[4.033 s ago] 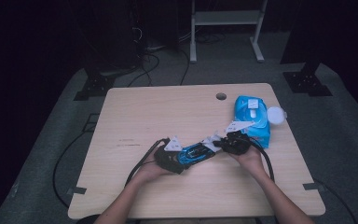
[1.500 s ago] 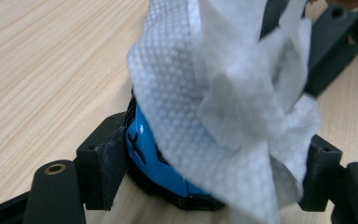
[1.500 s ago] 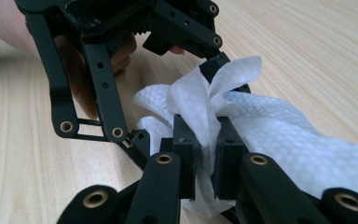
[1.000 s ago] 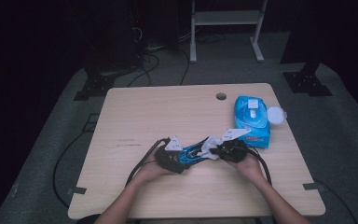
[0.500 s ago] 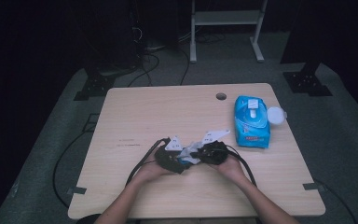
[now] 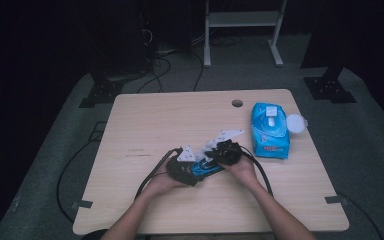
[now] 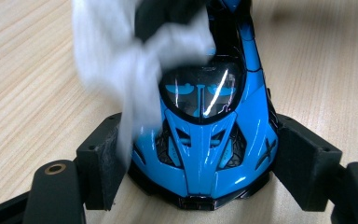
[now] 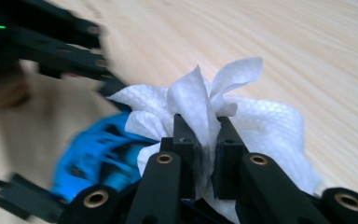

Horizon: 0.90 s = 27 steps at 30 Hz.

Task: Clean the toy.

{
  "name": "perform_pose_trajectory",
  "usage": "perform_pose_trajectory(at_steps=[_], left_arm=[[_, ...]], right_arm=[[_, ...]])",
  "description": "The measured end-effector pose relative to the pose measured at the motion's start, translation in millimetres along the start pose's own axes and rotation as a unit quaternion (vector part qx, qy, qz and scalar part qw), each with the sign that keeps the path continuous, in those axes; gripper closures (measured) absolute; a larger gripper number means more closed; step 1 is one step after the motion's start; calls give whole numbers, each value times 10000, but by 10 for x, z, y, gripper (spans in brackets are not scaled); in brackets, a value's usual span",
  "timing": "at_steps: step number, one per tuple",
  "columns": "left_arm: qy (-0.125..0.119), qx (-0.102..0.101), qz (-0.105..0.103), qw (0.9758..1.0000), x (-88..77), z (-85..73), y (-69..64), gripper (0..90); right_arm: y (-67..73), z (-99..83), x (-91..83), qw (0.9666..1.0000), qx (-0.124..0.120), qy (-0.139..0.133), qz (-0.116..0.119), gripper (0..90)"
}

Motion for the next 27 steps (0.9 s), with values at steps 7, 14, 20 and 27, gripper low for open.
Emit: perform_pose_trajectory(at_steps=[7,14,20,27], left_arm=[[10,3,-4,10000,5,5,-2,250],[16,9,-19,10000,4,4,0,250],[20,13,-14,10000,3,4,1,249],[28,4,-1,10000,1,1,-2,249]], right_arm=[[-143,-61,-121,9999,82,34,-110,814],[-246,-109,-305,9996,221,49,-142,813],[-365,-127,-600,9985,493,-233,-60,813],[-254,-352,-497,9995,309,43,64,810]])
Point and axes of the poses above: each handheld gripper's, and its own axes: x roughly forward along the jaws, z roughly out of its top, y roughly to its left, the point moved 5 cm from there along x, roughly forward along the jaws, and after that the axes turned 2 degrees about y, right-handed, at the moved point
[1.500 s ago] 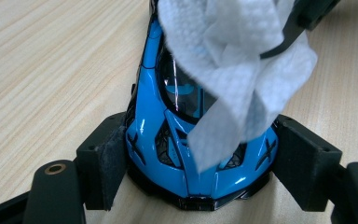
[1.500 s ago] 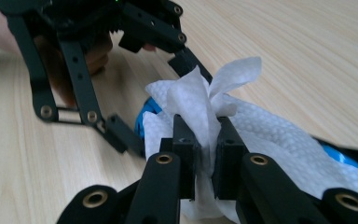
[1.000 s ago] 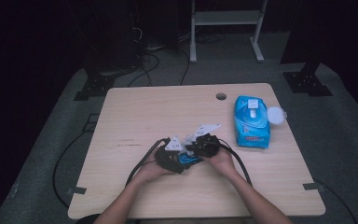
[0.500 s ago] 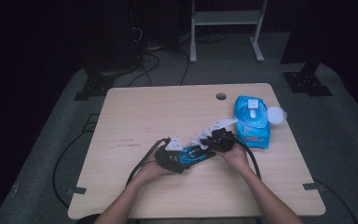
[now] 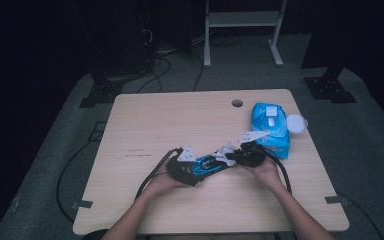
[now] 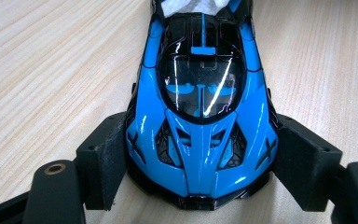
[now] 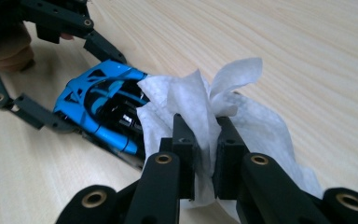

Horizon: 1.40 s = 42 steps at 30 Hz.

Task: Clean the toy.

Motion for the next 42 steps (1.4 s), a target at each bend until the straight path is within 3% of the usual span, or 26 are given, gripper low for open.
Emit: perform_pose_trajectory(at_steps=[11,15,17,20,23,27,30,42], left_arm=[[-9,-9,-17,10000,4,4,1,249],[77,-8,8,10000,1,4,14,228],[73,-133,-82,9999,-21,7,35,190],[-147,-413,-300,9986,-107,26,78,175],[-464,-868,-442,9942,-184,48,158,175],[-539,-1154,-483,9907,-173,25,215,181],[-408,-1201,-456,9909,-128,11,210,188],[-384,-1534,-652,9853,-77,13,194,216]], right_arm=[[68,49,-37,9996,-200,202,84,807],[49,-31,-51,9996,-99,192,182,807],[42,-58,-51,9997,-91,84,209,807],[57,-85,-46,9997,-154,-15,177,808],[69,-105,-46,9995,-257,-93,132,809],[84,-121,-47,9990,-411,-133,73,811],[96,-134,-55,9987,-494,-142,73,813],[113,-186,-78,9974,-658,-272,105,816]])
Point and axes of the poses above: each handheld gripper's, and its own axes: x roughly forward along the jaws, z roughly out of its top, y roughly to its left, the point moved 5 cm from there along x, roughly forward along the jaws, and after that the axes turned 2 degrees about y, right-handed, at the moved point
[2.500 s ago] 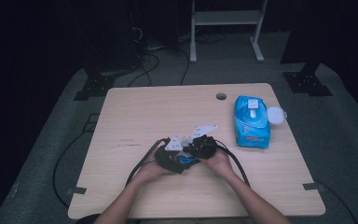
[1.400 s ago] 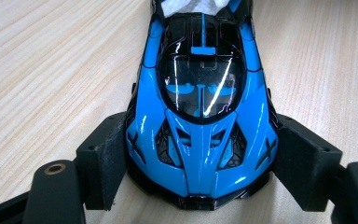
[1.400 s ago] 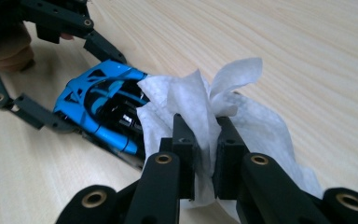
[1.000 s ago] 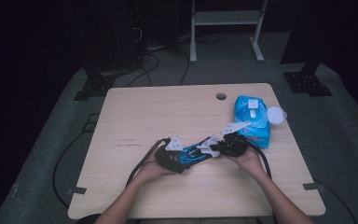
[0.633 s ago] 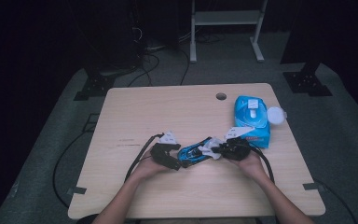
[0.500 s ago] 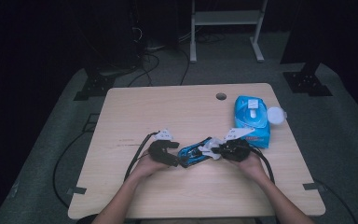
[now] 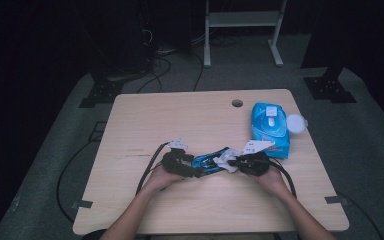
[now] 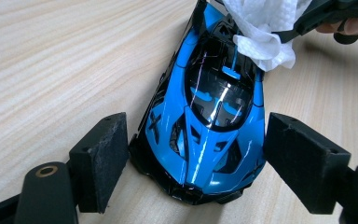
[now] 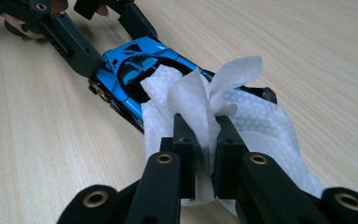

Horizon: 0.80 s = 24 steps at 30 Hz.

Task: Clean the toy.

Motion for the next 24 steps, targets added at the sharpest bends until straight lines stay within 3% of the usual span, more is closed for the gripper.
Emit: perform_pose_trajectory(at_steps=[4,14,20,24], left_arm=[[2,-27,-30,10000,2,-4,-2,221],[-46,188,28,9998,2,-13,-47,226],[-39,47,-71,10000,7,-23,-35,230],[-28,233,29,9997,1,-15,-62,234]], right_arm=[[9,-19,-12,10000,-38,-54,6,816],[55,-68,-57,9998,-132,-129,-8,816],[87,-93,-80,9997,-184,-150,-28,818],[101,-99,-86,9996,-235,-146,-57,818]])
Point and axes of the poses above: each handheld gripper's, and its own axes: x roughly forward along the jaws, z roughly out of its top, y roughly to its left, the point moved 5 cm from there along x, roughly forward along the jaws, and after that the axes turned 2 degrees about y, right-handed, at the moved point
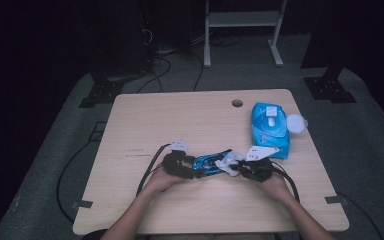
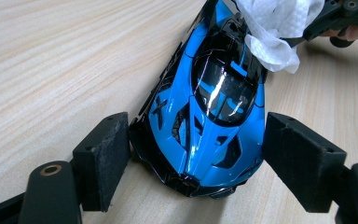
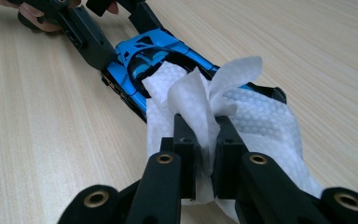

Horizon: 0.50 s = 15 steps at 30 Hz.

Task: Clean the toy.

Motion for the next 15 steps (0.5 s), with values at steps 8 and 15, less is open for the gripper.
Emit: perform_pose_trajectory(at_steps=[8,15], left_arm=[[20,648,460,9968,-26,19,-131,235],[57,1229,749,9896,-46,17,-226,234]], right_arm=[[39,-23,-29,10000,-15,3,-10,818],[85,-51,-66,10000,36,8,-17,819]])
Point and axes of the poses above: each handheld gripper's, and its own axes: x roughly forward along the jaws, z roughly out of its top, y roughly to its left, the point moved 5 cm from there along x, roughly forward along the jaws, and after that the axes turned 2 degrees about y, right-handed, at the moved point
